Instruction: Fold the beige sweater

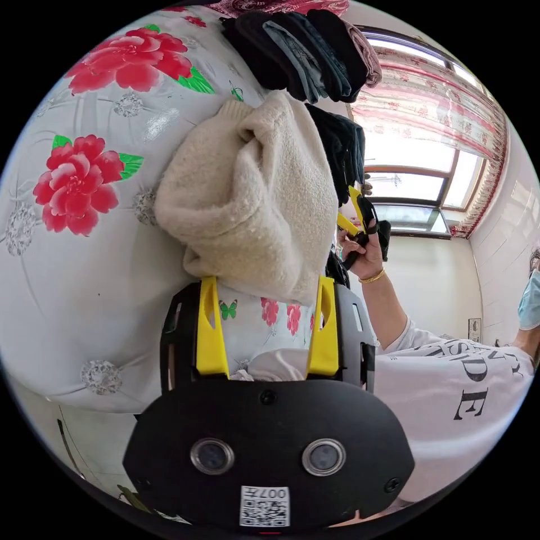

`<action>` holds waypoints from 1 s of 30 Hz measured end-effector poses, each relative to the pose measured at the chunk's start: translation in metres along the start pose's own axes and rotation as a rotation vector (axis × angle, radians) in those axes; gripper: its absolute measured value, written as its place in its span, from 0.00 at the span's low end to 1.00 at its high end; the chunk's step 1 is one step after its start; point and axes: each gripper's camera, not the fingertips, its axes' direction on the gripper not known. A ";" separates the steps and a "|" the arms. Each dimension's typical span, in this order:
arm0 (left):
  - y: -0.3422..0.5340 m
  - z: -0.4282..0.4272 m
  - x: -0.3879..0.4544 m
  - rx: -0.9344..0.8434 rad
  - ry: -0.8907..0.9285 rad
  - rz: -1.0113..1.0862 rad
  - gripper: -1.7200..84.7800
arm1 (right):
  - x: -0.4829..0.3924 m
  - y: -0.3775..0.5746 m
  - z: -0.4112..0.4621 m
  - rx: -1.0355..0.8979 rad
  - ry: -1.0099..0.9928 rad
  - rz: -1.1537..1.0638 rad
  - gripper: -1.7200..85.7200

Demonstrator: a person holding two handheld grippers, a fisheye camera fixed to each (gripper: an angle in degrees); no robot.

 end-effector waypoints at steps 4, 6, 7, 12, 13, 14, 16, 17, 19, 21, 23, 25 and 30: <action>-0.016 -0.006 -0.010 -0.026 -0.029 -0.074 0.20 | 0.052 -0.022 0.038 -0.170 -0.097 0.137 0.22; -0.018 -0.008 -0.015 -0.020 -0.039 -0.096 0.16 | 0.072 -0.021 0.045 -0.176 -0.251 0.184 0.21; -0.020 -0.010 -0.017 -0.010 -0.032 -0.097 0.14 | 0.085 -0.017 0.044 -0.152 -0.328 0.242 0.19; -0.032 -0.024 0.000 0.013 -0.004 0.006 0.10 | 0.102 0.008 0.006 -0.052 -0.407 0.224 0.15; -0.035 -0.031 0.007 0.030 0.033 0.041 0.10 | 0.103 0.015 -0.006 -0.031 -0.425 0.220 0.14; -0.037 -0.034 0.011 0.038 0.057 0.057 0.10 | 0.103 0.018 -0.013 -0.020 -0.433 0.216 0.14; -0.046 -0.044 0.029 0.065 0.131 0.106 0.10 | 0.099 0.031 -0.039 0.015 -0.465 0.200 0.13; -0.049 -0.044 0.035 0.066 0.133 0.122 0.10 | 0.096 0.034 -0.045 0.024 -0.469 0.191 0.13; -0.058 -0.042 0.061 0.058 0.115 0.187 0.10 | 0.088 0.043 -0.069 0.071 -0.498 0.180 0.12; -0.063 -0.037 0.078 0.053 0.112 0.237 0.10 | 0.083 0.047 -0.086 0.108 -0.517 0.161 0.12; -0.066 -0.032 0.088 0.049 0.115 0.259 0.10 | 0.082 0.050 -0.103 0.138 -0.521 0.155 0.11; -0.066 -0.027 0.091 0.068 0.175 0.248 0.09 | 0.080 0.056 -0.127 0.176 -0.514 0.143 0.11; -0.071 -0.017 0.135 0.058 0.219 0.337 0.09 | 0.070 0.063 -0.173 0.226 -0.537 0.129 0.11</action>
